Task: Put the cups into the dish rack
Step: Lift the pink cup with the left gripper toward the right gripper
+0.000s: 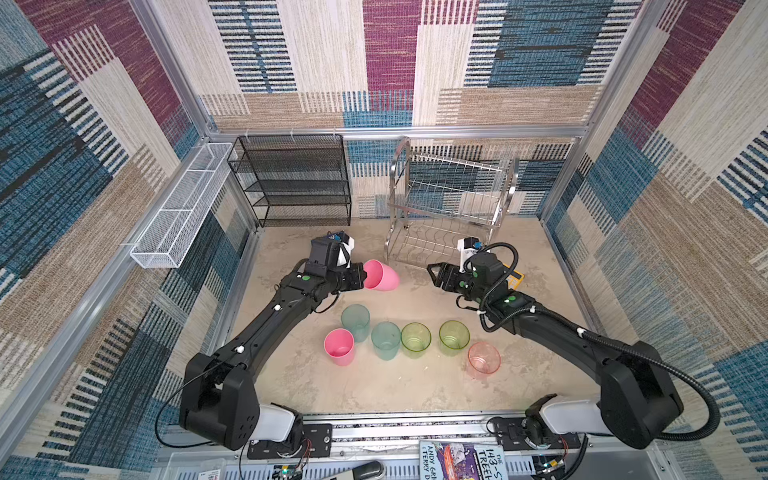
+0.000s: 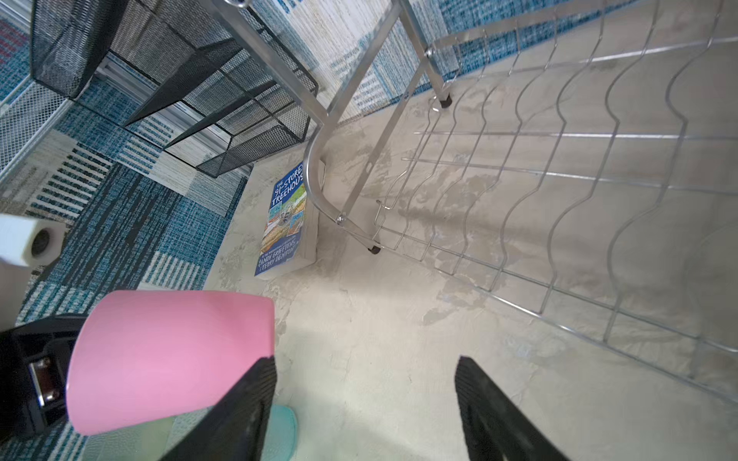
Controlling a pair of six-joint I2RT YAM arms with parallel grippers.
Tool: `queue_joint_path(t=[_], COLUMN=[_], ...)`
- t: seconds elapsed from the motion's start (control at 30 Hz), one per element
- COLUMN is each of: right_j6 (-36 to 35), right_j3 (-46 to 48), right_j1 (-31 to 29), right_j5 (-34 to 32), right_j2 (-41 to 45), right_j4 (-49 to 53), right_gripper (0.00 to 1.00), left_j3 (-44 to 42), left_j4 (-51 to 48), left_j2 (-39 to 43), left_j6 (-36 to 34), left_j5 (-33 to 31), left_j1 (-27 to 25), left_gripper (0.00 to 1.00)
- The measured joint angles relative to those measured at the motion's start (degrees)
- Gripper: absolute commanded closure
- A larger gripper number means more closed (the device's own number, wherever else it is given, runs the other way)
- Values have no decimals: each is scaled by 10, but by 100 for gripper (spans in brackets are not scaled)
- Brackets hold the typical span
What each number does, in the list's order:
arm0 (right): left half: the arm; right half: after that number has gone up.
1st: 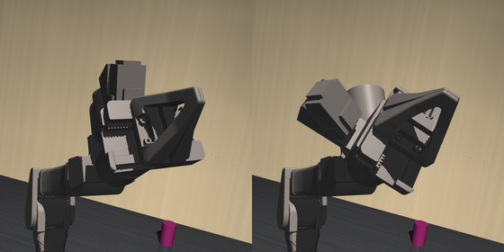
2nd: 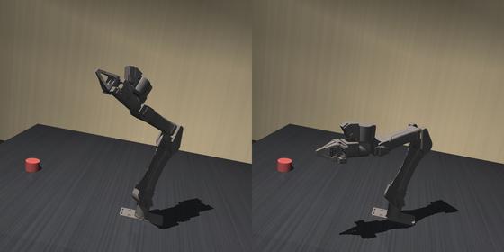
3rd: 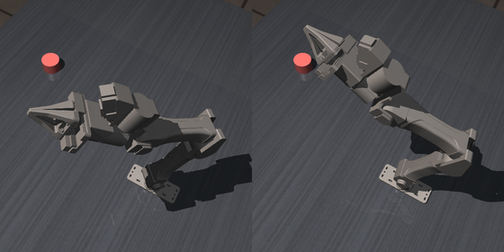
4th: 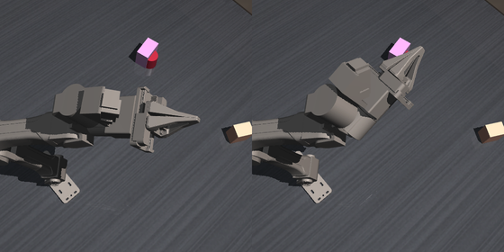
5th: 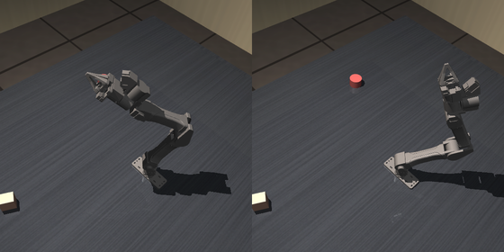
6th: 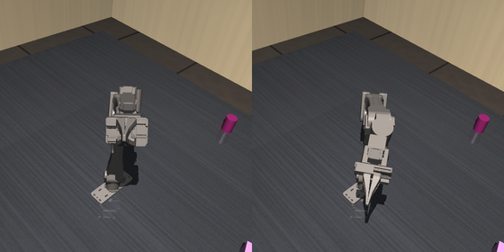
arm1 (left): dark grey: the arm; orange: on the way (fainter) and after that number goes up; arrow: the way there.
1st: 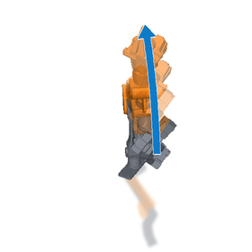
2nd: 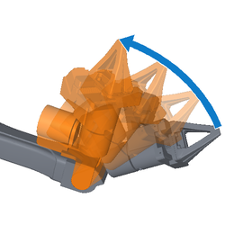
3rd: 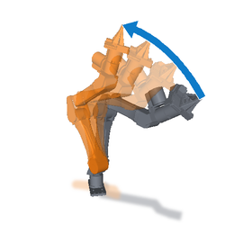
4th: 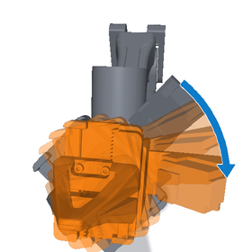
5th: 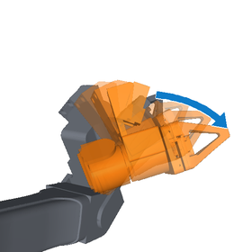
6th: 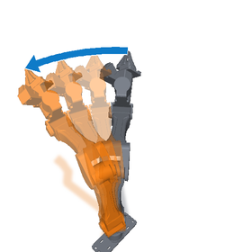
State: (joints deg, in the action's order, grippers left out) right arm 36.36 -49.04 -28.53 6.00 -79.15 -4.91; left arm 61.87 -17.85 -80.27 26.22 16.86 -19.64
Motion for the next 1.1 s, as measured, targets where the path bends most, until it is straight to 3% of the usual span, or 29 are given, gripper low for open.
queue_joint_path(t=[0.17,0.47,0.83,1.1], right_j6=[78,265,473,565], right_j3=[-11,26,47,36], right_j1=[-12,-20,-45,-46], right_j5=[24,60,19,14], right_j2=[-37,-57,-20,-37], right_j4=[-18,-94,-139,-167], right_gripper=[26,25,27,27], left_j3=[-59,-130,-183,-206], left_j4=[92,197,308,381], left_j2=[25,55,78,77], left_j6=[76,141,168,171], left_j5=[5,-1,-2,-3], left_j1=[7,7,4,-10], left_gripper=[100,100,100,100])
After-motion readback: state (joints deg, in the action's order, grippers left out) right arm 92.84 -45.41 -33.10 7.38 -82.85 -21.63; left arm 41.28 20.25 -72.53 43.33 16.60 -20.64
